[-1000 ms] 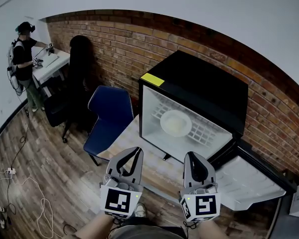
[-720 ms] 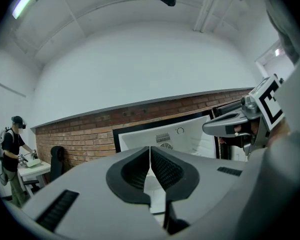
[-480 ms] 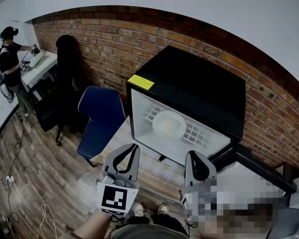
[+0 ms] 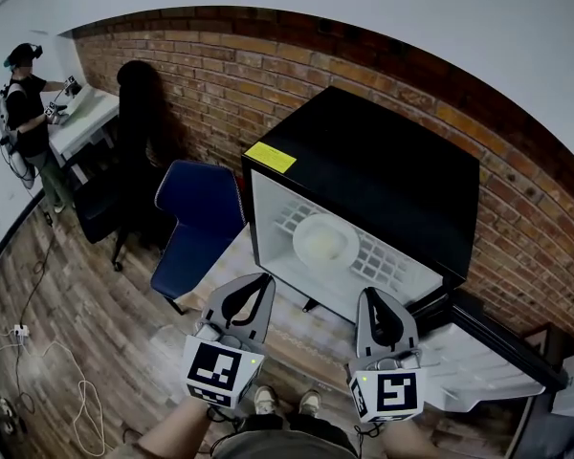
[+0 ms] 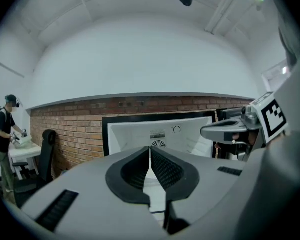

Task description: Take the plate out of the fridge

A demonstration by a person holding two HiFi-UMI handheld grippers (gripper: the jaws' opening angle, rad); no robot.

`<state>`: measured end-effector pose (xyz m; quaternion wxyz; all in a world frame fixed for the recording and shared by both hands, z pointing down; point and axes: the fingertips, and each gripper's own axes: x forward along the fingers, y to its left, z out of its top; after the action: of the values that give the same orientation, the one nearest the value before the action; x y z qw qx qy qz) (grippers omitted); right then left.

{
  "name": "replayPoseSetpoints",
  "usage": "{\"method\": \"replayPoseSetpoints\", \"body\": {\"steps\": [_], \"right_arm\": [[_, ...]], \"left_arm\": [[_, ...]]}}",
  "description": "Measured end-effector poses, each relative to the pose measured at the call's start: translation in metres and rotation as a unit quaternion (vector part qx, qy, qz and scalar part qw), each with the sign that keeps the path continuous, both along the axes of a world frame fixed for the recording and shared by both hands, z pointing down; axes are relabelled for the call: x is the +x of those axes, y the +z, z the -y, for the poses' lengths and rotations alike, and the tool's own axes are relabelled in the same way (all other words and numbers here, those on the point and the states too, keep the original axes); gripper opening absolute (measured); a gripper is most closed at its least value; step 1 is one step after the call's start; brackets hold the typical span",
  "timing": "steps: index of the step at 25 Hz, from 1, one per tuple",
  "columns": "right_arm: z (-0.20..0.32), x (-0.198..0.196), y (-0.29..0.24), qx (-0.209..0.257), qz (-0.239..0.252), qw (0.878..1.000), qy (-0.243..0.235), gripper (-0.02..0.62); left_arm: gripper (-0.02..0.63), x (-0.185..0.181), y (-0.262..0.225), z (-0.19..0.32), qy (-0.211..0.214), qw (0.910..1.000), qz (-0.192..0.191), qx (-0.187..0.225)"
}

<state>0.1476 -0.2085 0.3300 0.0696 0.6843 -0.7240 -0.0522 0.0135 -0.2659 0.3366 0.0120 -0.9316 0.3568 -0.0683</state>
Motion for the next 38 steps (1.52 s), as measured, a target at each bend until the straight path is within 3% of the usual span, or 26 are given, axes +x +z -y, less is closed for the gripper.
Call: {"method": "replayPoseSetpoints", "body": {"steps": [3,6,9,11,13,18,20,23,38], "right_arm": [[0.003,0.003,-0.002,0.002,0.002,1.0,-0.003,0.031],[0.005,0.004,-0.003,0.001,0.002,1.0,-0.006,0.031],[0.007,0.004,-0.003,0.0,0.004,1.0,-0.007,0.031],[0.009,0.004,-0.002,-0.001,0.004,1.0,-0.007,0.031],[0.011,0.004,-0.003,-0.001,0.004,1.0,-0.008,0.031],[0.016,0.005,-0.003,-0.005,0.006,1.0,-0.006,0.031],[0.02,0.005,0.001,-0.007,0.007,1.0,-0.006,0.031],[0.028,0.006,0.006,-0.01,0.007,1.0,-0.006,0.031],[0.056,0.008,0.038,-0.04,0.019,0.999,-0.004,0.031]], "left_arm": [[0.021,0.009,-0.002,0.007,0.015,0.9974,-0.053,-0.047],[0.023,0.015,0.001,0.016,0.032,0.9823,-0.133,-0.127],[0.028,0.018,0.007,0.028,0.043,0.9579,-0.202,-0.2],[0.111,0.02,0.012,0.034,0.048,0.9408,-0.237,-0.237],[0.132,0.023,0.017,0.04,0.051,0.9244,-0.267,-0.268],[0.155,0.032,0.038,0.051,0.059,0.8715,-0.331,-0.357],[0.158,0.036,0.049,0.056,0.059,0.8548,-0.347,-0.381],[0.16,0.042,0.06,0.062,0.067,0.8439,-0.354,-0.398],[0.16,0.069,0.122,0.083,0.065,0.764,-0.39,-0.51]]}}
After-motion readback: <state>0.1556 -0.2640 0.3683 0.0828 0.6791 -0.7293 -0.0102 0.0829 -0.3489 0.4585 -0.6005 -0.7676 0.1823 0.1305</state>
